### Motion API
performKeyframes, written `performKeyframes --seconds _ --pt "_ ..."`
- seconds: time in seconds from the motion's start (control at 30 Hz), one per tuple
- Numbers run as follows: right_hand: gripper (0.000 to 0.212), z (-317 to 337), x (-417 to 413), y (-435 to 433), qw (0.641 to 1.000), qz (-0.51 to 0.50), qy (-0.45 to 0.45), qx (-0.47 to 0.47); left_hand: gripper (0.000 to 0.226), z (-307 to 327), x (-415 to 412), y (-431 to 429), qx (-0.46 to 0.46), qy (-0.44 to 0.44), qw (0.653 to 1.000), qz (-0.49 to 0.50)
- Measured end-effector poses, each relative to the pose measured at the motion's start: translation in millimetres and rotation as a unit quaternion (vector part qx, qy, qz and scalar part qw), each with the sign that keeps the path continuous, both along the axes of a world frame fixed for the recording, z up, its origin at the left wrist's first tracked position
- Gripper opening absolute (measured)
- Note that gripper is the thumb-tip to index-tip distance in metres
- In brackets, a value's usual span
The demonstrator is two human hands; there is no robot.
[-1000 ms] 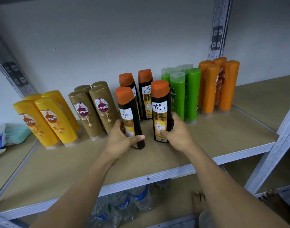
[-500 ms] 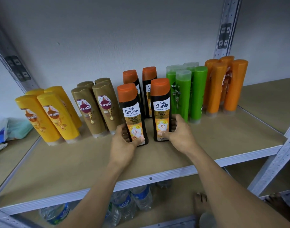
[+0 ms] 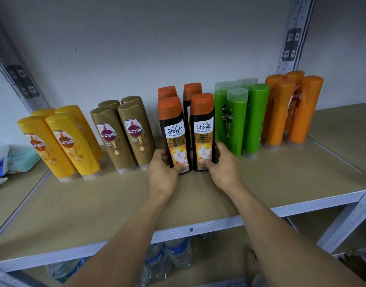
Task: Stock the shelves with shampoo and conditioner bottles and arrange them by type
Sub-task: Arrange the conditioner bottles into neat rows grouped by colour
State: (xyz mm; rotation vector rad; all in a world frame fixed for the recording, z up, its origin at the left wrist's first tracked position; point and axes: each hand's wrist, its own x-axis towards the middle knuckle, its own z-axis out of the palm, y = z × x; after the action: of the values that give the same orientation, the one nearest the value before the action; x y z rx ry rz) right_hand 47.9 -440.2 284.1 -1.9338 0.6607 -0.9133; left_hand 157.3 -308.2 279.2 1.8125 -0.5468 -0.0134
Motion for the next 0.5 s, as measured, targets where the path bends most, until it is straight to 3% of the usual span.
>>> performKeyframes --seconds 0.5 --pt "0.059 -5 36 -19 0.999 -0.037 0.004 -0.006 0.056 -7 26 -23 0.003 -0.034 0.999 0.030"
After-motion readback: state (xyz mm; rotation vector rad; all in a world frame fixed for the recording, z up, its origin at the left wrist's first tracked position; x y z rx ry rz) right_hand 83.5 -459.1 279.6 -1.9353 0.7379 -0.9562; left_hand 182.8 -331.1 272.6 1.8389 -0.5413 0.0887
